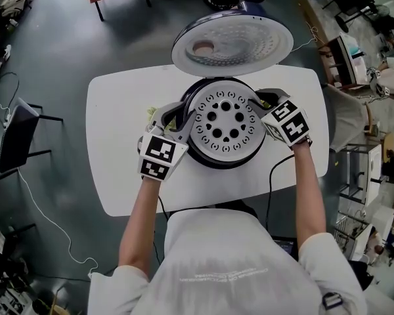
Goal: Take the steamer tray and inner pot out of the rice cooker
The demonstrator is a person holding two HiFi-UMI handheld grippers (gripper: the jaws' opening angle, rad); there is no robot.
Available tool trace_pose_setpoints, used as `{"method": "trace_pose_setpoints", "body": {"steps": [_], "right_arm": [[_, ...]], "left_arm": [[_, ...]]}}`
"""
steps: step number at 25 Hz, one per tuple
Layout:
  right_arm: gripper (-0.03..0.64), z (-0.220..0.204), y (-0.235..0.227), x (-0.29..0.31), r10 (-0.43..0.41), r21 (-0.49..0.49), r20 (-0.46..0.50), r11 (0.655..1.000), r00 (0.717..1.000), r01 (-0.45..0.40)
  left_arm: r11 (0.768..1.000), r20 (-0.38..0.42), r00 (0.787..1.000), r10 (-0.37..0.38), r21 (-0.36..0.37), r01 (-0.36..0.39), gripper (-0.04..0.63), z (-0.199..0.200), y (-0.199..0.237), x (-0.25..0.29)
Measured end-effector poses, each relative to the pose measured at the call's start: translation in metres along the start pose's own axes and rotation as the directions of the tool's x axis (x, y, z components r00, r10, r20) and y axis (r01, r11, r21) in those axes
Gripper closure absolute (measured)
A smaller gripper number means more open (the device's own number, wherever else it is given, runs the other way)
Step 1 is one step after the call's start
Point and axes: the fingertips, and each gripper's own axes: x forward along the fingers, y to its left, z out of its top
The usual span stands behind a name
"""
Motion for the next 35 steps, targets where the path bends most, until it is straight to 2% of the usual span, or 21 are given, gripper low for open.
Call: {"method": "trace_pose_setpoints", "body": {"steps": [6, 12, 17, 20, 23, 27, 35], "right_arm": [[0.511, 0.004, 0.021, 0.000, -0.003, 0.017, 0.023, 1.000, 1.000, 0.003], [0.523, 0.007, 0.010, -0.015, 0.001, 0.087, 0.080, 0.996, 0.997, -0.008], [0.532, 0.019, 0.011, -0.022, 0.000, 0.186, 0.153, 0.982, 0.988, -0.028], [0.539, 0.021, 0.007, -0.028, 0.002, 0.280, 0.220, 0.958, 0.975, -0.066], [0.548, 0.022, 0.009, -0.035, -0.002, 0.411, 0.317, 0.902, 0.948, -0.135], [0.558, 0.017, 0.004, -0.046, -0.060, 0.571, 0.436, 0.790, 0.898, -0.224], [0.560, -0.031, -0.014, -0.076, -0.175, 0.726, 0.569, 0.567, 0.804, -0.390]], "left_arm": [[1.000, 0.011, 1.000, -0.001, -0.001, 0.001, 0.482, -0.015, 0.002, -0.016], [1.000, 0.012, 1.000, -0.003, 0.002, 0.003, 0.483, -0.012, -0.004, -0.010], [1.000, 0.018, 1.000, -0.005, 0.009, 0.005, 0.485, -0.016, 0.003, -0.017], [1.000, 0.030, 1.000, -0.010, 0.011, 0.009, 0.485, -0.013, 0.002, -0.018], [1.000, 0.034, 0.999, -0.010, 0.019, 0.009, 0.485, -0.015, 0.002, -0.027], [0.999, 0.039, 0.999, -0.010, 0.031, 0.009, 0.485, -0.014, 0.002, -0.035], [0.998, 0.038, 0.999, -0.028, 0.066, 0.026, 0.489, 0.011, -0.022, -0.027]]}}
